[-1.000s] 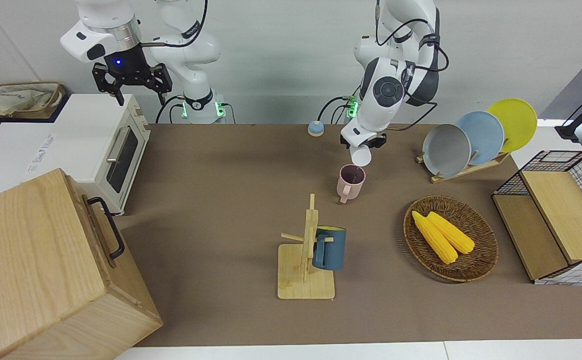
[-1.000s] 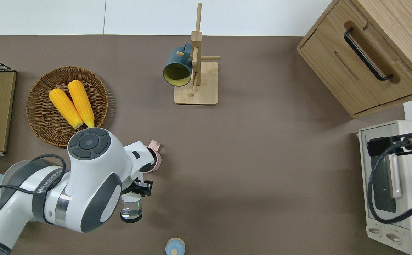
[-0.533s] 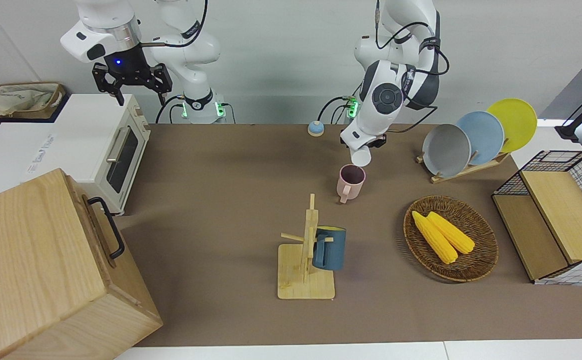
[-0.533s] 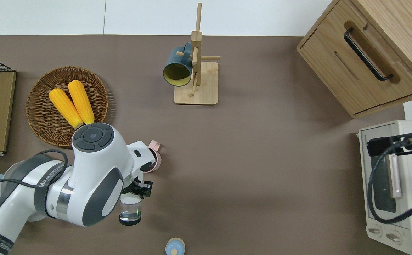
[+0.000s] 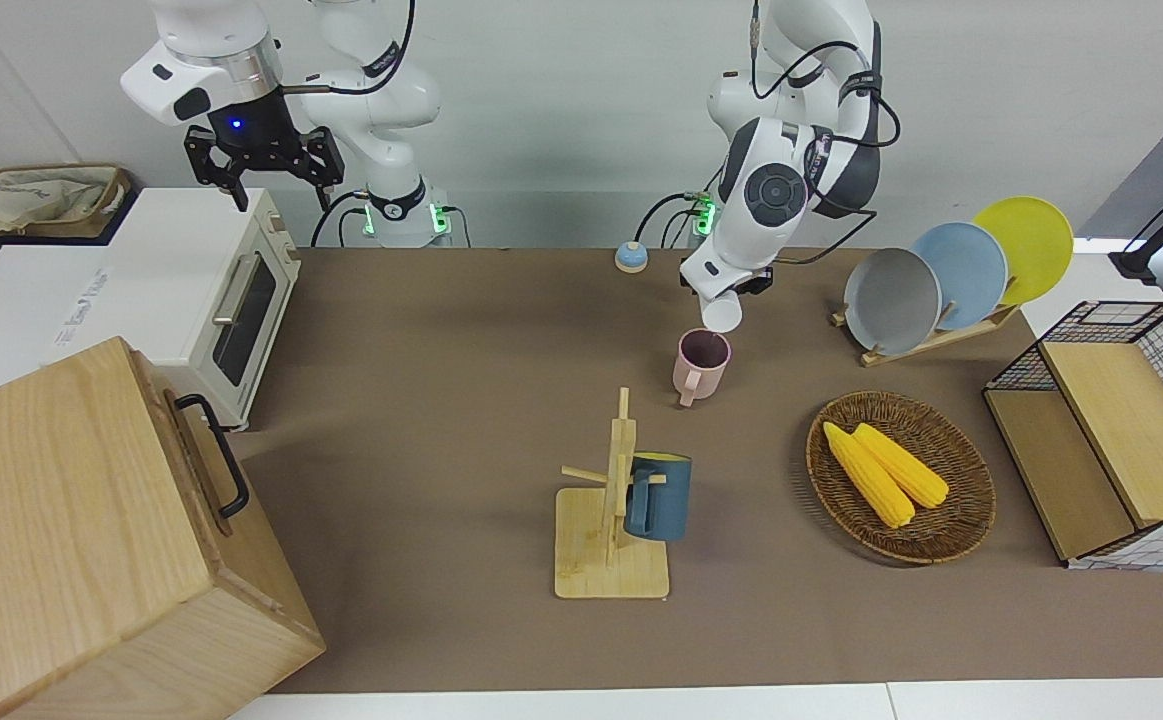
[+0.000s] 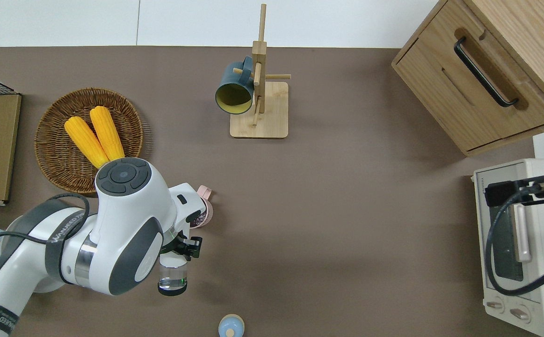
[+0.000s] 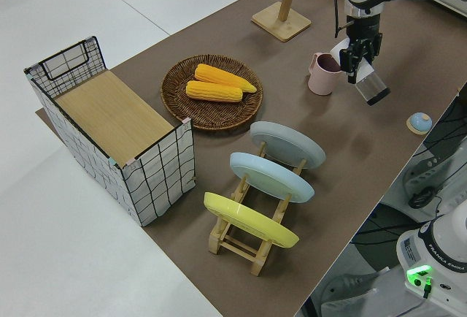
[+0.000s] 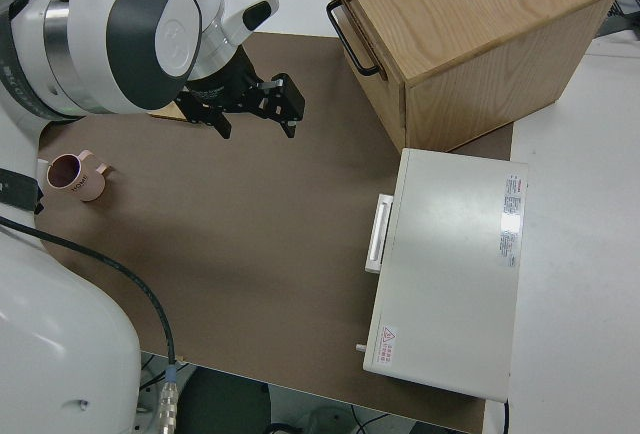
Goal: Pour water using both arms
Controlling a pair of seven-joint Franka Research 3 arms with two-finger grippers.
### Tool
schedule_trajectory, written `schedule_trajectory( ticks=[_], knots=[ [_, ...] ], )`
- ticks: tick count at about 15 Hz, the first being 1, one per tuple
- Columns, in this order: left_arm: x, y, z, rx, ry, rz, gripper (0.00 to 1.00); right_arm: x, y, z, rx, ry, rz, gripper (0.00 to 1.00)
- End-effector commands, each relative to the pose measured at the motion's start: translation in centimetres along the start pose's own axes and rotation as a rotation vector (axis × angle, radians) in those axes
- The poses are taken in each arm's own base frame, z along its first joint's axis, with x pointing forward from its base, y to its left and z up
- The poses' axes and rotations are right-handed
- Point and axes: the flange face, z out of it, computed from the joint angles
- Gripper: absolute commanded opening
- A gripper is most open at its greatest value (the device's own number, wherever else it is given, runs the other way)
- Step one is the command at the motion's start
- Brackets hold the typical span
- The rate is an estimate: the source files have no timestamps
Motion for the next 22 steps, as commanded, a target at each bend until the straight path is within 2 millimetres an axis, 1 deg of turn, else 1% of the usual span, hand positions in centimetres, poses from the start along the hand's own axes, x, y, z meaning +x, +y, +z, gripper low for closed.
schedule_trajectory(
  ticks=[1,15,17,22],
  knots=[
    [-0.5,0.0,-2.5,0.005,-0.025,-0.007,0.0,-0.4,0.2,-0.1,-0.004,0.007,-0.019,0.992],
    [-1.0,0.1,-2.9,0.005,0.004,-0.031,0.0,-0.4,0.3,-0.1,-0.003,0.007,-0.017,0.992],
    [-1.5,0.0,-3.0,-0.001,0.044,-0.032,0.0,-0.4,0.2,-0.1,-0.004,0.007,-0.019,0.992],
    [-4.1,-0.5,-2.1,-0.009,0.176,-0.041,0.0,-0.4,0.2,-0.1,-0.004,0.007,-0.019,0.992]
  ],
)
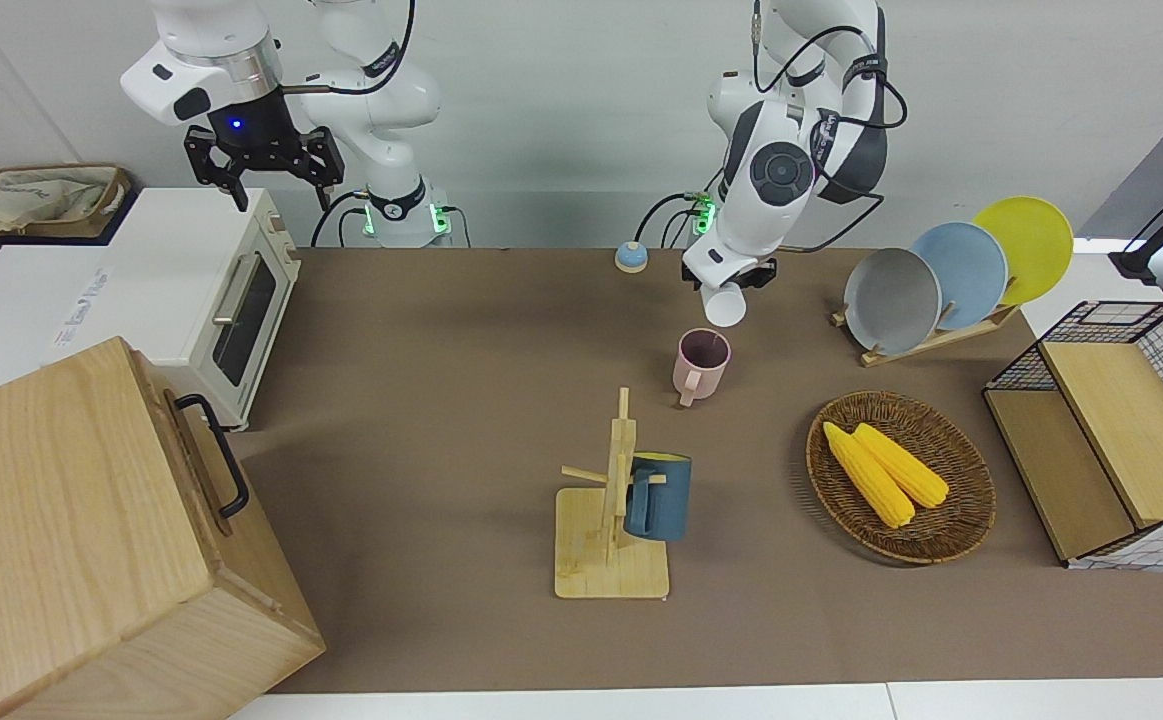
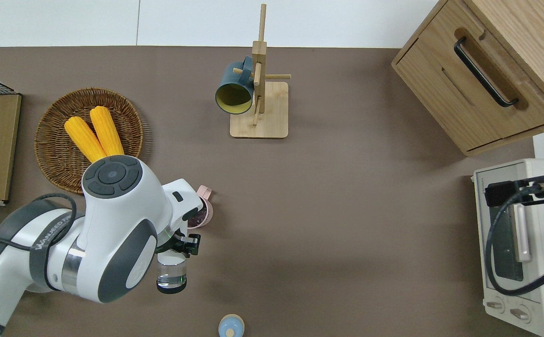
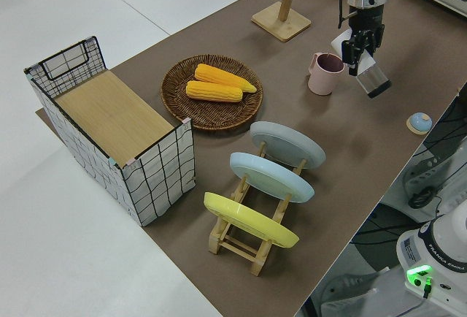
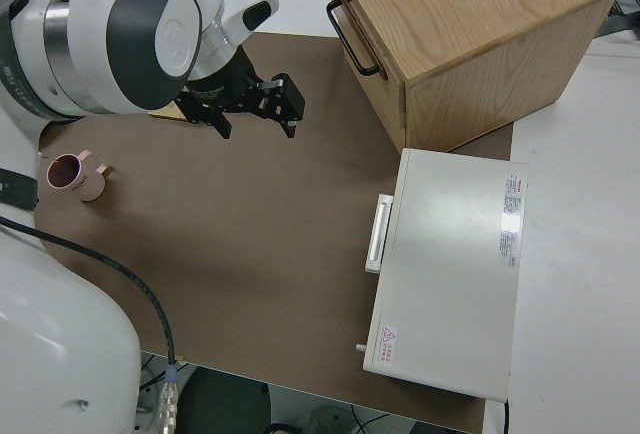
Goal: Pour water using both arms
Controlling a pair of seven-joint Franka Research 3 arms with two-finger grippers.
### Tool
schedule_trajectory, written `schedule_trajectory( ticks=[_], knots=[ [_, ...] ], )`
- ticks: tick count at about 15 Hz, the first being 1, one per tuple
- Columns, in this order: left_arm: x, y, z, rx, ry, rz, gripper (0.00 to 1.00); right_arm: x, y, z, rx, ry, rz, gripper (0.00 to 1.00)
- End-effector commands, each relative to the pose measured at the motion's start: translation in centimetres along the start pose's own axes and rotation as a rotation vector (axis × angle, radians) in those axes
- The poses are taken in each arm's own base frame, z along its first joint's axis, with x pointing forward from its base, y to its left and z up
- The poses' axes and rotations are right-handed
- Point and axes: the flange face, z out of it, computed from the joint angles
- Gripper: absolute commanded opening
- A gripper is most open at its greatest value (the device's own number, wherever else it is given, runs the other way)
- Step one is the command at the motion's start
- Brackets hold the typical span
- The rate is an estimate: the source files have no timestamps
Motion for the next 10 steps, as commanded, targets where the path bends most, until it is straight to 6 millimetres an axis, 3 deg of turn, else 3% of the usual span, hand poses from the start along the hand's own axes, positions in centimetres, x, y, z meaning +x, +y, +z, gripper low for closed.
schedule_trajectory(
  ticks=[1,6,10],
  knots=[
    [-3.6,-0.6,-0.1,-0.004,0.13,-0.021,0.0,-0.4,0.2,-0.1,-0.004,0.007,-0.019,0.992],
    [-4.6,-0.7,1.5,-0.026,0.276,-0.025,0.0,-0.4,0.2,-0.1,-0.004,0.007,-0.019,0.992],
    [-4.3,-0.3,1.3,-0.039,0.326,-0.038,0.0,-0.4,0.2,-0.1,-0.004,0.007,-0.019,0.992]
  ],
)
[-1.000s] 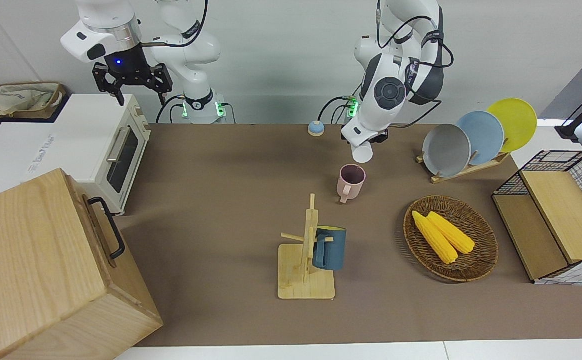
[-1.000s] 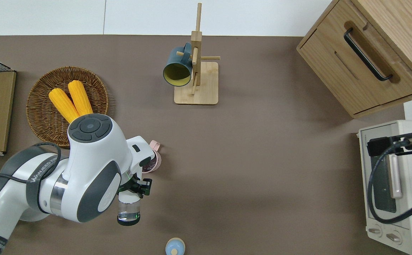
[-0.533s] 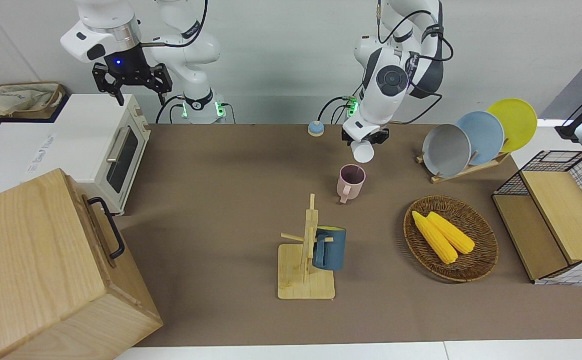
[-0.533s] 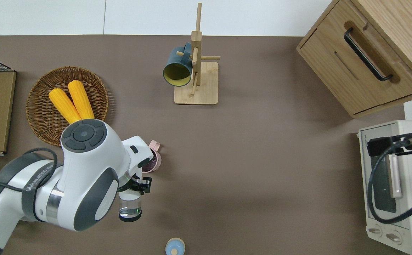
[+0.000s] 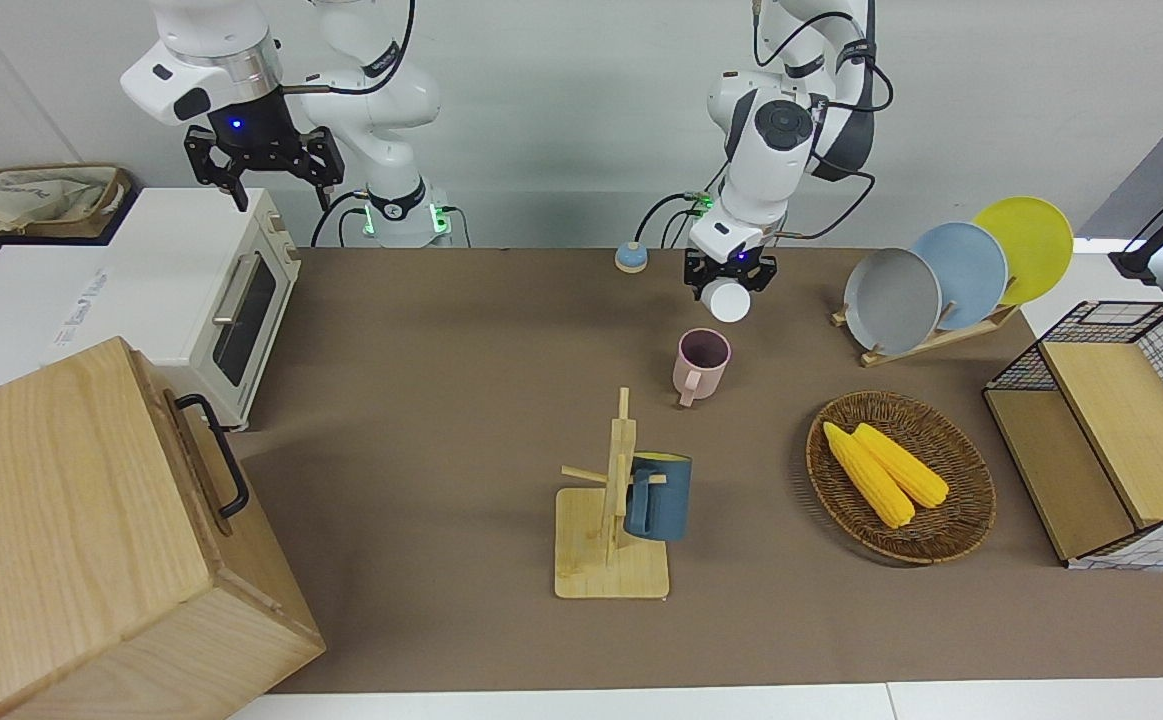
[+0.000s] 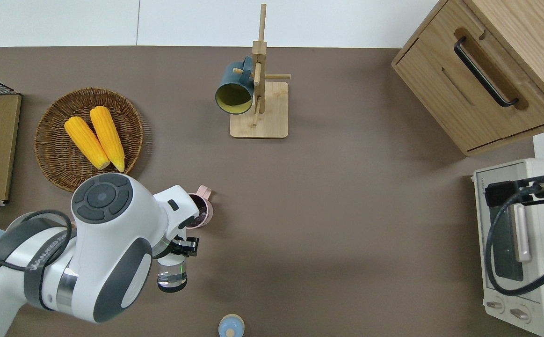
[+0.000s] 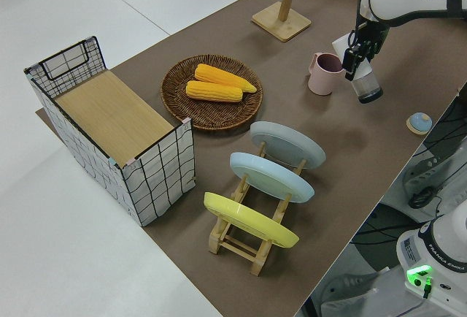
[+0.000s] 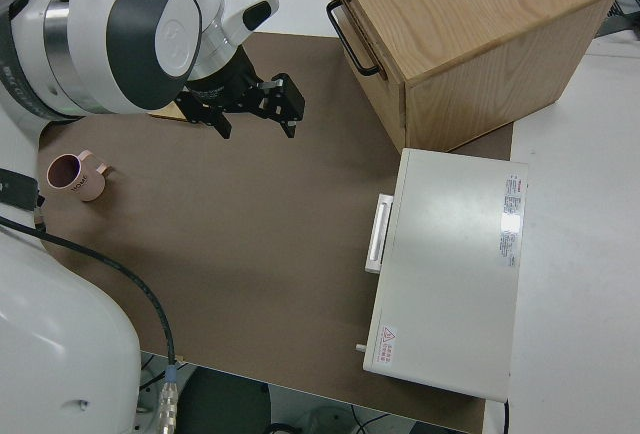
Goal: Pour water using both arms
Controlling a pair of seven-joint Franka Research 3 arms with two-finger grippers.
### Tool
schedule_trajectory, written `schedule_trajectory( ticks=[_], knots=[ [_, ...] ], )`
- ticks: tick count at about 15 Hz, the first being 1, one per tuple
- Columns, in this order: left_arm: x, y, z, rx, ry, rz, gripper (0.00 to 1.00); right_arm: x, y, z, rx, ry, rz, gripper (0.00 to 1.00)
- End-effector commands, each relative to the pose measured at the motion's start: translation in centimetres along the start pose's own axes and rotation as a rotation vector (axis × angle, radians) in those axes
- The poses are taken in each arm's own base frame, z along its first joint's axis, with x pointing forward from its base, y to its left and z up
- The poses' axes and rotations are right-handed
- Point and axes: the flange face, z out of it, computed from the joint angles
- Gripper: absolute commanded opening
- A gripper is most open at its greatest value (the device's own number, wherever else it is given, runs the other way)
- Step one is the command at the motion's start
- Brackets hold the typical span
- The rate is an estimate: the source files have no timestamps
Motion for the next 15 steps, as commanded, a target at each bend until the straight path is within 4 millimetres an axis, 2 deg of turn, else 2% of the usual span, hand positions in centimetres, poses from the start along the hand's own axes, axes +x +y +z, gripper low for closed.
schedule_trajectory(
  ticks=[1,6,9,15],
  knots=[
    [-0.9,0.4,-1.1,-0.015,0.053,-0.033,0.0,-0.4,0.3,-0.1,-0.003,0.007,-0.017,0.992],
    [-0.4,-0.8,-1.0,-0.019,0.056,-0.062,0.0,-0.4,0.2,-0.1,-0.004,0.007,-0.019,0.992],
    [0.7,-4.4,-1.9,-0.015,0.09,-0.133,0.0,-0.4,0.2,-0.1,-0.004,0.007,-0.019,0.992],
    [3.3,-11.7,-4.3,0.033,0.268,-0.246,0.0,-0.4,0.2,-0.1,-0.004,0.007,-0.019,0.992]
  ],
)
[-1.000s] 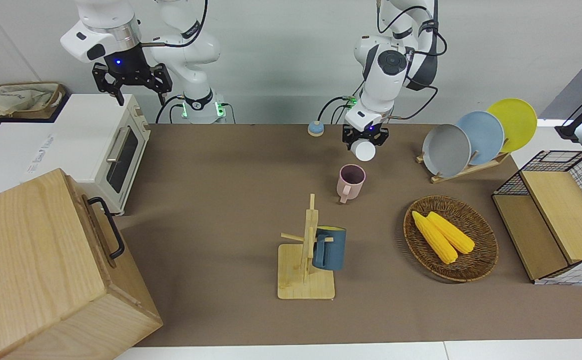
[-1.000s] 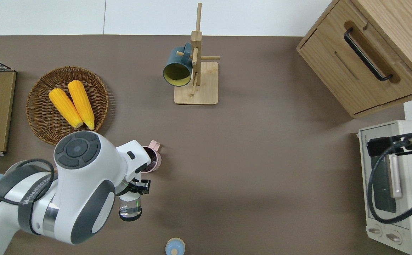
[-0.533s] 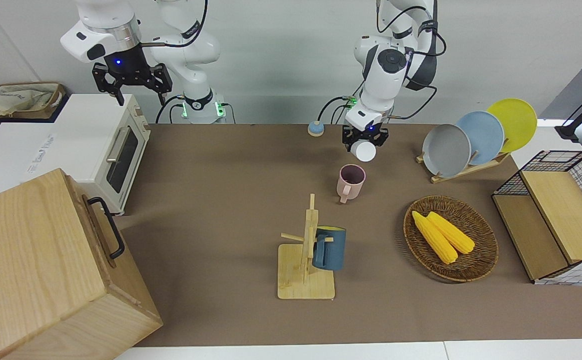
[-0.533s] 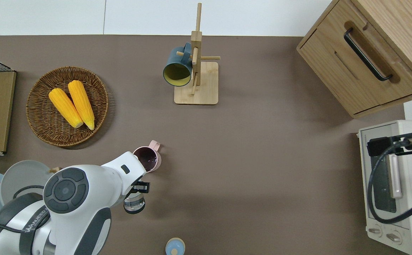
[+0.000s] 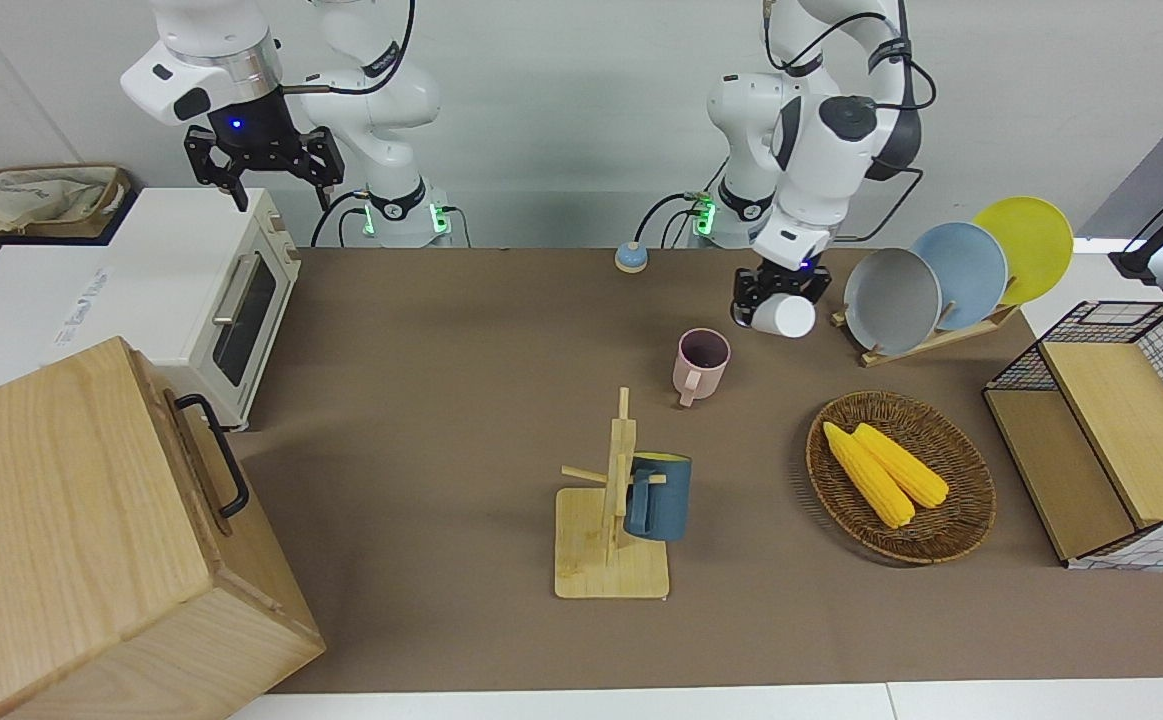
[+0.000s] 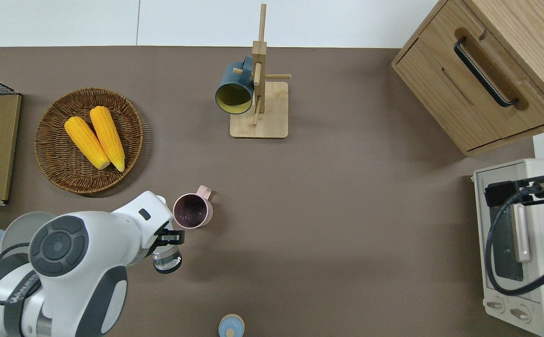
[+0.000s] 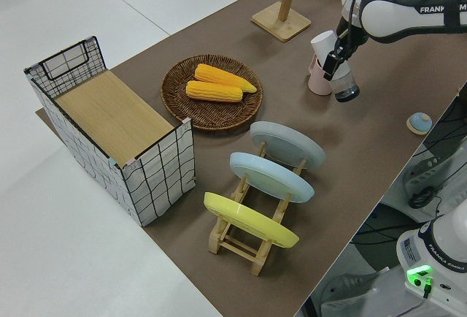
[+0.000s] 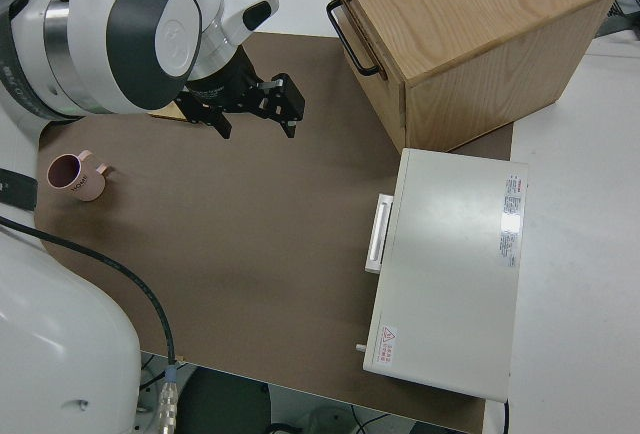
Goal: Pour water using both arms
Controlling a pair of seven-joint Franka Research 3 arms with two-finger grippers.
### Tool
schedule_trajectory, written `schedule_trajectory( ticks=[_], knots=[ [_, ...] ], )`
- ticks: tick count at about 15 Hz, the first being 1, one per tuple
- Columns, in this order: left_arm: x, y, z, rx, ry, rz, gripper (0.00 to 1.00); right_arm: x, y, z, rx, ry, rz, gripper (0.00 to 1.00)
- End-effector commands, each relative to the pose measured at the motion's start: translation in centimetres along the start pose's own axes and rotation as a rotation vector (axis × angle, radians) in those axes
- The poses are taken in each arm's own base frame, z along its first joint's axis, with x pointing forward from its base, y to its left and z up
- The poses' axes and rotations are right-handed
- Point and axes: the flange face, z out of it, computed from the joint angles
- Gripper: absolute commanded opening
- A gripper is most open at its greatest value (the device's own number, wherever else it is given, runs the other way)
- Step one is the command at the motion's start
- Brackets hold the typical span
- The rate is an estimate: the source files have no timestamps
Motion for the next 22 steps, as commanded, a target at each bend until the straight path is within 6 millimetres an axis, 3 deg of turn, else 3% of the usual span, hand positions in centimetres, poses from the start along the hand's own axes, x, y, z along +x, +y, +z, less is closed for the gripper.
schedule_trajectory(
  ticks=[1,4,14,18,22],
  knots=[
    [2.3,-3.6,-2.4,0.03,0.14,-0.059,0.0,-0.4,0.2,-0.1,-0.004,0.007,-0.019,0.992],
    [4.3,-7.8,-4.5,0.047,0.26,-0.123,0.0,-0.4,0.3,-0.1,-0.003,0.007,-0.017,0.992],
    [12.9,-18.4,-12.5,0.166,0.455,-0.213,0.0,-0.4,0.2,-0.1,-0.004,0.007,-0.019,0.992],
    [15.0,-21.6,-12.9,0.205,0.469,-0.185,0.0,-0.4,0.2,-0.1,-0.004,0.007,-0.019,0.992],
    [16.9,-26.5,-15.7,0.215,0.522,-0.157,0.0,-0.4,0.2,-0.1,-0.004,0.008,-0.019,0.992]
  ],
)
